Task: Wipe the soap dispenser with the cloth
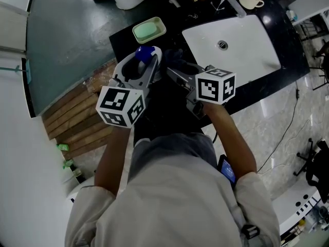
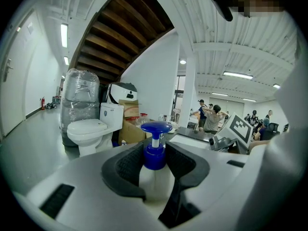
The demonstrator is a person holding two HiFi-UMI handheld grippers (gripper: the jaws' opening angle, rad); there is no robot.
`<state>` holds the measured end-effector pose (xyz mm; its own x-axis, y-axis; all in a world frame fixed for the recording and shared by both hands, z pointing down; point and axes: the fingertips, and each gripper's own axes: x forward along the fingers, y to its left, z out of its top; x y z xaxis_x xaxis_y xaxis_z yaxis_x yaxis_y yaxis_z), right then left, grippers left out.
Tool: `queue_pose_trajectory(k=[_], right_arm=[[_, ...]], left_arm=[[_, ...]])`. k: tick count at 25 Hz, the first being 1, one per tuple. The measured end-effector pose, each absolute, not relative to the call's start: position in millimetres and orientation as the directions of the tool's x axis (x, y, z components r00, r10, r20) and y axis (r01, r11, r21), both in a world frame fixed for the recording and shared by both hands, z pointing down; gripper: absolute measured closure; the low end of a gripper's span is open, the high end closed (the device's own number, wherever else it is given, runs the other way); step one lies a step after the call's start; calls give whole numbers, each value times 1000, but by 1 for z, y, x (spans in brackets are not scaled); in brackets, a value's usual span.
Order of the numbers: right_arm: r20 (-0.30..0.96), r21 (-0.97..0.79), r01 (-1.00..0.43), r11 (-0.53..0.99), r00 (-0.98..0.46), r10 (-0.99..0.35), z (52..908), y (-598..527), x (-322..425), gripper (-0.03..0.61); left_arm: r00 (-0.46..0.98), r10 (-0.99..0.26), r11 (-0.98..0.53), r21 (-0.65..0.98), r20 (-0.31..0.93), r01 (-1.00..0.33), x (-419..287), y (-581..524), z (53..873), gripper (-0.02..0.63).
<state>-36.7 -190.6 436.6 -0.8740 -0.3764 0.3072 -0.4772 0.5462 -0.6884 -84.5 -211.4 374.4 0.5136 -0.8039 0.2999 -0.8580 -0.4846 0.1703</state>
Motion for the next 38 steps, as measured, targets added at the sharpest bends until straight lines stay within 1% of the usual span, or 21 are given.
queue_pose_trajectory(k=[12, 18, 24, 30, 38], right_arm=[[370, -686, -500, 528, -865, -339, 458, -183, -31, 503], [393, -704, -509, 495, -860, -326, 468, -182, -26, 503], [421, -704, -522, 482, -853, -309, 476, -182, -19, 503], [453, -703, -511, 494, -858, -244, 483, -176, -19, 503], [455, -664, -483, 570, -867, -204, 468, -170, -23, 503]], left_arm=[[606, -733, -590, 155, 307, -792, -79, -203, 374, 471], [688, -664, -687, 124, 294, -716, -72, -190, 373, 471], [773, -568, -781, 111, 283, -615, -65, -171, 371, 471], [832, -481, -852, 74, 276, -518, -59, -151, 369, 471], [834, -474, -858, 67, 283, -510, -56, -151, 373, 471]])
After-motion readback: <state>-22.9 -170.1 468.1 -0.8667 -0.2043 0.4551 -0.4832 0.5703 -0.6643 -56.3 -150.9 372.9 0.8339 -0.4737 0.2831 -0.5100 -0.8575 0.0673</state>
